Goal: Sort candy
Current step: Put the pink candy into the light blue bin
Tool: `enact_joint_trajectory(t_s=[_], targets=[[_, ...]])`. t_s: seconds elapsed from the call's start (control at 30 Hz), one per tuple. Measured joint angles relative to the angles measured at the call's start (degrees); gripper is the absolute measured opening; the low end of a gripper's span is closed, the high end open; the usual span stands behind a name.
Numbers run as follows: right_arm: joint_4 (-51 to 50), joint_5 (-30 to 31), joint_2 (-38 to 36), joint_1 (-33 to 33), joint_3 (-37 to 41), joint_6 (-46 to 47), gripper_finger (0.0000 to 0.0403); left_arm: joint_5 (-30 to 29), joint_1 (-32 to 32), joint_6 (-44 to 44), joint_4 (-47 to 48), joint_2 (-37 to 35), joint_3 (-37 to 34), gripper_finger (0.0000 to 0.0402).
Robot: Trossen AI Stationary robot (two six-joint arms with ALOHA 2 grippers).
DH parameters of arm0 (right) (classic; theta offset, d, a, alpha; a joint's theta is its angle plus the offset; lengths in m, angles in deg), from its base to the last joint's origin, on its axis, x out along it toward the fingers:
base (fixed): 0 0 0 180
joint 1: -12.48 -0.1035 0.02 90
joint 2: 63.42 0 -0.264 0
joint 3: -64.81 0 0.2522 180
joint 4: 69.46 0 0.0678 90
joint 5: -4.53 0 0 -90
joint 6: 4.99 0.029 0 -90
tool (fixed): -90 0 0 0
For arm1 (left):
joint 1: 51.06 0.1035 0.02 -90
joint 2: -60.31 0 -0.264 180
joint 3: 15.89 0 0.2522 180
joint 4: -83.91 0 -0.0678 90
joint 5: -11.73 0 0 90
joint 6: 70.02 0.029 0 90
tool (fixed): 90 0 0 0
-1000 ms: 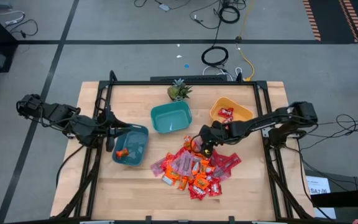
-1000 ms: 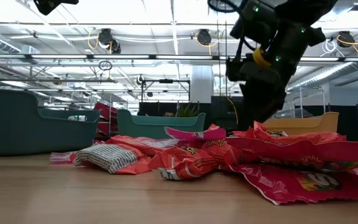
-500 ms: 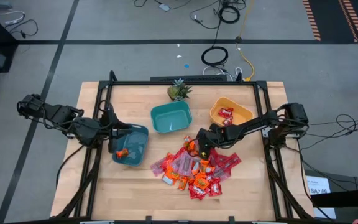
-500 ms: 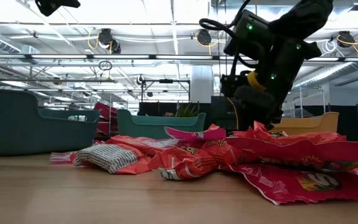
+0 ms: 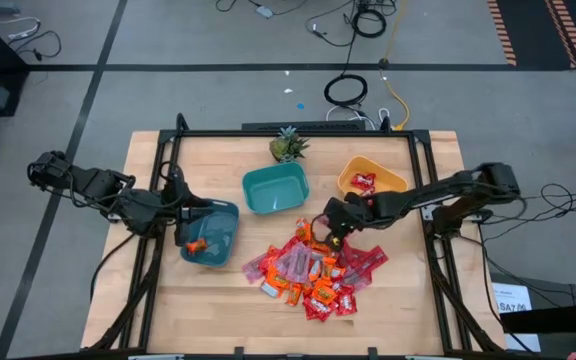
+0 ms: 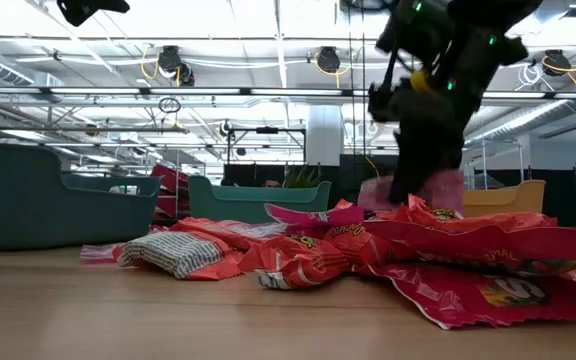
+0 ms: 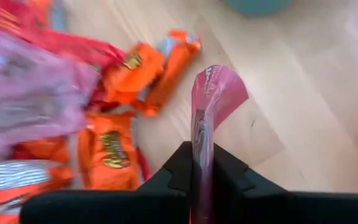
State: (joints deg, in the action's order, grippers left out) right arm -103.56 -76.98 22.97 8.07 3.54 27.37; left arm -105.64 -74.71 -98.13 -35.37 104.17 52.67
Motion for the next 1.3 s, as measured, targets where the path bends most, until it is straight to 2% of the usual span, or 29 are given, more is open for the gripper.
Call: enact_joint_trajectory(t_s=[0.1, 0.2, 0.4, 0.73, 0.87, 1.07, 1.3], targets=[[-2.0, 0.4, -3.9, 0.6, -1.3, -0.1, 0.0014, 0.0, 0.0, 0.0, 0.0, 0.0, 0.0, 0.0098], [-3.6, 3.3, -6.5, 1.4, -4.0, -1.1, 0.0006, 0.0, 0.0, 0.0, 0.0, 0.0, 0.0, 0.0098], [-6.9, 5.0, -6.3, 3.9, -15.7, -10.4, 0.0007, 0.0, 0.0, 0.0, -0.1, 0.0, 0.0, 0.0098], [-15.9, 4.5, 7.6, 12.3, -38.6, -18.5, 0.0004, 0.1, 0.0, 0.0, -0.2, 0.0, 0.0, 0.0098], [-16.0, 0.5, 14.0, 15.8, -44.4, -19.6, 0.0007, 0.1, 0.0, 0.0, -0.2, 0.0, 0.0, 0.0098], [-16.3, -1.5, 21.0, 18.8, -49.2, -19.6, 0.0018, 0.1, 0.0, 0.0, -0.2, 0.0, 0.0, 0.0098], [-15.9, -1.5, 23.0, 19.1, -49.4, -20.0, 0.0046, 0.1, 0.0, 0.0, -0.1, 0.0, 0.0, 0.0098]])
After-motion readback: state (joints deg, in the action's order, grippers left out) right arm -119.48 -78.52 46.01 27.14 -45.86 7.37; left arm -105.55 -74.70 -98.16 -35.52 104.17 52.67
